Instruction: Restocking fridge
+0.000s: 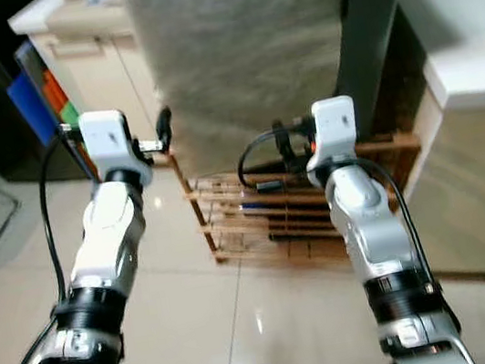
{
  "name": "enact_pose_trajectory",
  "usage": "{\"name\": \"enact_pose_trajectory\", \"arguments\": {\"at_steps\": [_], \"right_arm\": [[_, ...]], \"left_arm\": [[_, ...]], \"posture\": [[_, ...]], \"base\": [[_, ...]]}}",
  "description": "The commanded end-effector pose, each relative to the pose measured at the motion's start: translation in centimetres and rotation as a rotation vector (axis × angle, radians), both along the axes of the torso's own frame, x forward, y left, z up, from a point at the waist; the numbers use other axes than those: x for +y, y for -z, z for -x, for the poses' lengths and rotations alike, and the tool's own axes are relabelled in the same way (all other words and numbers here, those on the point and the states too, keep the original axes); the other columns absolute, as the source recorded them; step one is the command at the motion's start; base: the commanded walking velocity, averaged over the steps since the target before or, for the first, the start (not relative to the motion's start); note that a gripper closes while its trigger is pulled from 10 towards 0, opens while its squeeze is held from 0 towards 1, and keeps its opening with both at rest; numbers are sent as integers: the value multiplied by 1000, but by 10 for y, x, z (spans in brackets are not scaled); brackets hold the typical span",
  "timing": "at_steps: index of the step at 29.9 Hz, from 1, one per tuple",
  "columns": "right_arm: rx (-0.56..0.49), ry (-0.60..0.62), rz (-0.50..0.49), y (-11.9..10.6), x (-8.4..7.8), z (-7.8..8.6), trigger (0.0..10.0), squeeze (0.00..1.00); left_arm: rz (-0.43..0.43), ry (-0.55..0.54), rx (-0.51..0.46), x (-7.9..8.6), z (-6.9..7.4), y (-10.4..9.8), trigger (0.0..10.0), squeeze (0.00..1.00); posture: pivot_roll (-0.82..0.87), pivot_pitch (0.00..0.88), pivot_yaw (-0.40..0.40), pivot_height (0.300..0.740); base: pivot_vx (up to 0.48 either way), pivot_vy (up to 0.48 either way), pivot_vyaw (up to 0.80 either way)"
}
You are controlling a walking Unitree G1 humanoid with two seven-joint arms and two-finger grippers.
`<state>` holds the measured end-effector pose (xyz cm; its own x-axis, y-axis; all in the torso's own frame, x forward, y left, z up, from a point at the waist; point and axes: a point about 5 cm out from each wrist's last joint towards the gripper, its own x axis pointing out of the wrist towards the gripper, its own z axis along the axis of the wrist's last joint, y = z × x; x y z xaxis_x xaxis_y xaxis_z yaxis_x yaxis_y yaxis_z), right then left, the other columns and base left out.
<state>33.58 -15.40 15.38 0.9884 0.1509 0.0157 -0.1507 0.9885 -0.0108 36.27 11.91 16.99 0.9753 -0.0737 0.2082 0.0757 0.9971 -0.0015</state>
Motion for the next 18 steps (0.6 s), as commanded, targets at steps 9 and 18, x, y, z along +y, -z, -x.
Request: {"name": "enact_pose_trajectory", "arguments": {"at_steps": [9, 18], "right_arm": [[-41, 26, 7, -4, -3, 2, 10000, 0], [-29, 63, 3, 4, -6, 8, 10000, 0]], "left_arm": [[-10, 34, -17, 3, 4, -1, 10000, 0], [-26, 44, 35, 4, 3, 6, 10000, 0]], "posture": [[-197, 0, 58, 736], [-200, 0, 66, 736]], "base": [[62, 87, 0], [331, 345, 0]]}}
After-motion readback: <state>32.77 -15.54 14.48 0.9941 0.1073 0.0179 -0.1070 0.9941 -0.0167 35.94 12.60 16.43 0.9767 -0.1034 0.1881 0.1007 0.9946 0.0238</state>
